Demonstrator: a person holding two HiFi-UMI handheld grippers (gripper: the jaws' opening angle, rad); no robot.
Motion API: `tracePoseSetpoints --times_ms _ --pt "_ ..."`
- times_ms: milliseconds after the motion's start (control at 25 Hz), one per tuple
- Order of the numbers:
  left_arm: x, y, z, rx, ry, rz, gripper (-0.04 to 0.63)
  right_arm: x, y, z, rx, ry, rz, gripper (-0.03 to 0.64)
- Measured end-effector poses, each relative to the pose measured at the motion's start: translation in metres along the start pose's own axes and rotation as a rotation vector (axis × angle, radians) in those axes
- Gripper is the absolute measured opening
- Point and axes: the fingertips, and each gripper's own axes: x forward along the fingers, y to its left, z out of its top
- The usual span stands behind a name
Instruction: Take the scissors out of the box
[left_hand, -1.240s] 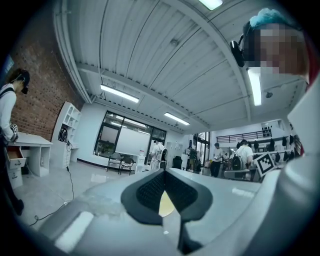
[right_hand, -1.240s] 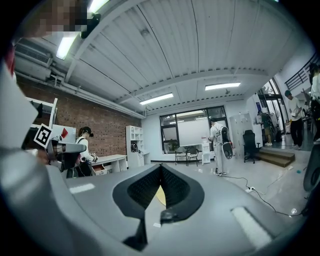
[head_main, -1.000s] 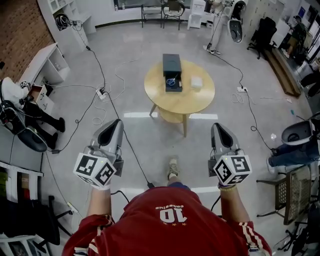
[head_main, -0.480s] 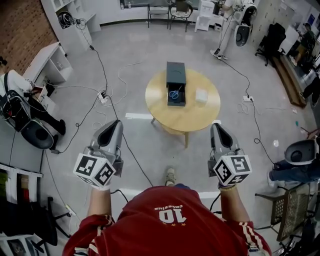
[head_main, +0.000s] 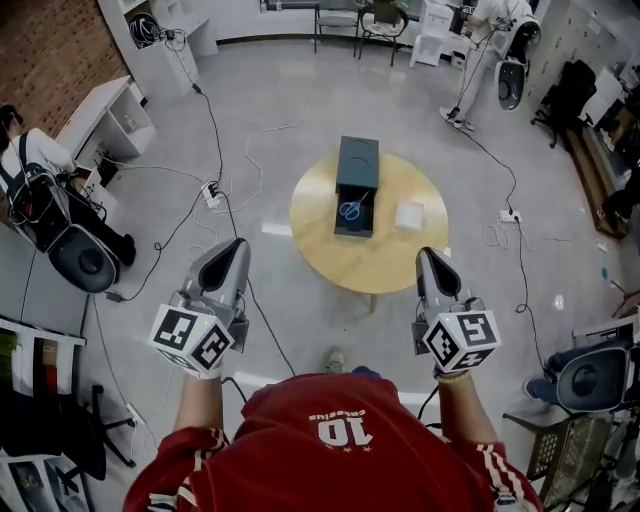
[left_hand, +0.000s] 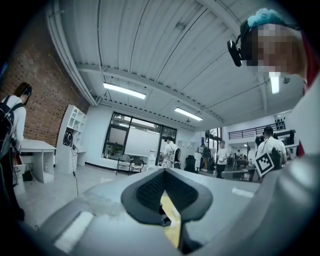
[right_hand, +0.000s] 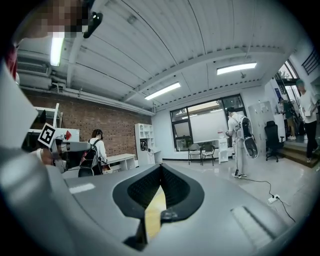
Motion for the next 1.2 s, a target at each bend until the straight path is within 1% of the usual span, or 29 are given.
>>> tracePoseSetpoints --times_ms 200,440,640,720,920,1080,1200 --pt "0.036 -0.006 0.003 0.016 0.006 0.012 0.003 0.025 -0.031 0.003 0.016 0.003 0.027 0.000" --pt "0.063 -0.012 0.004 0.029 0.011 0.012 0.003 0.043 -0.056 -0.005 0.040 0.027 0.060 0.000" --pt "0.072 -0.010 0.004 0.034 0.021 0.025 0.003 0.056 -0.061 -0.008 0.046 0.045 0.083 0.000" --pt "0.074 -0.007 0.003 0.025 0.022 0.029 0.003 0.061 -0.059 -0.009 0.052 0.050 0.093 0.000" --pt "0.074 0.003 -0.002 0.026 0.018 0.010 0.003 0.071 -0.049 -0.019 0.067 0.060 0.102 0.001" --pt "0.089 0.015 -0.004 0.024 0.016 -0.007 0.003 0.087 -0.049 -0.025 0.085 0.073 0.109 0.002" --pt "0.103 0.024 -0.002 0.010 0.009 -0.021 0.003 0.099 -0.050 -0.024 0.076 0.079 0.103 0.003"
